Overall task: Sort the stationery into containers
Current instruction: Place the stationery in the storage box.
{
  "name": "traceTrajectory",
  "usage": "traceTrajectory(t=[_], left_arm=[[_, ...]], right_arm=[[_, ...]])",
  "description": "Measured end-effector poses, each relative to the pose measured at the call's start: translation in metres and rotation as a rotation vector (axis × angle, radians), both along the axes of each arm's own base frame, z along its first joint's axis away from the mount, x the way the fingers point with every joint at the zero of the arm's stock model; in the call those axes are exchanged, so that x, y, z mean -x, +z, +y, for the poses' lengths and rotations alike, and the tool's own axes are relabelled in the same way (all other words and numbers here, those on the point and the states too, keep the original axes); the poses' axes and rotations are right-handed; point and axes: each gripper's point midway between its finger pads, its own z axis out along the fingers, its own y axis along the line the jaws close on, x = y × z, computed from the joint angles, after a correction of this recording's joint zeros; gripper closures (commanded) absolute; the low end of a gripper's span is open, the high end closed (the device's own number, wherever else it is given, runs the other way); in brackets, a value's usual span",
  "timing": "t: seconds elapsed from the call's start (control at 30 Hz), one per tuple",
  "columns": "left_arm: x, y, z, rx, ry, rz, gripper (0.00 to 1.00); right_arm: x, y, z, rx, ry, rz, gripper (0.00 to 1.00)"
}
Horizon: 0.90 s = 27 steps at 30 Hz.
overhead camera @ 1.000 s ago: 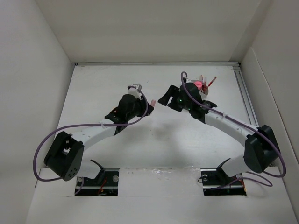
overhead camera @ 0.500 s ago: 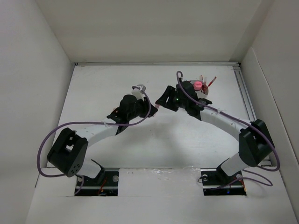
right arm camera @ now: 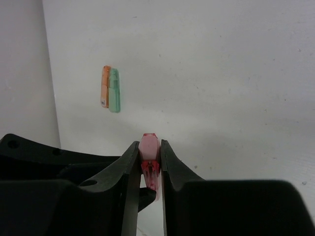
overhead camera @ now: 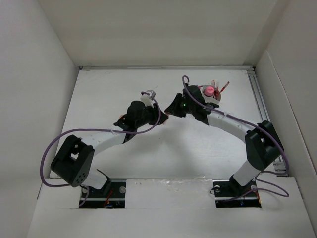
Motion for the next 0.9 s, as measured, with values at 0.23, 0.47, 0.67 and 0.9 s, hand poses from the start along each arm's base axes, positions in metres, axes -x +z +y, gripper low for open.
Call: traceTrajectory(t=[0.23,0.47,0.67,0.9], left_arm=[[0.0,0.002,-0.001,0.008,-0.001,-0.01,0.57],[0.014,0.012,0.01,0.029,0.002,-0.034,0.26],[0.025,0.05,0.017,0.102,0.003,-0.131,0.18],[0.027,0.049,0.018,0.101,0.005,-0.12,0.17]], right_arm=[[-0.004,0.004,-0.002,-0.007,-0.008,-0.005,0.93],[-0.031,0.025,-0.024,-0.033,-0.082,-0.043,0.93],[-0.09,0.063,-0.091,-0.043,-0.285,-0.134,0.93],[-0.157,0.113,-0.191,0.011,-0.585,-0.256,0.94]])
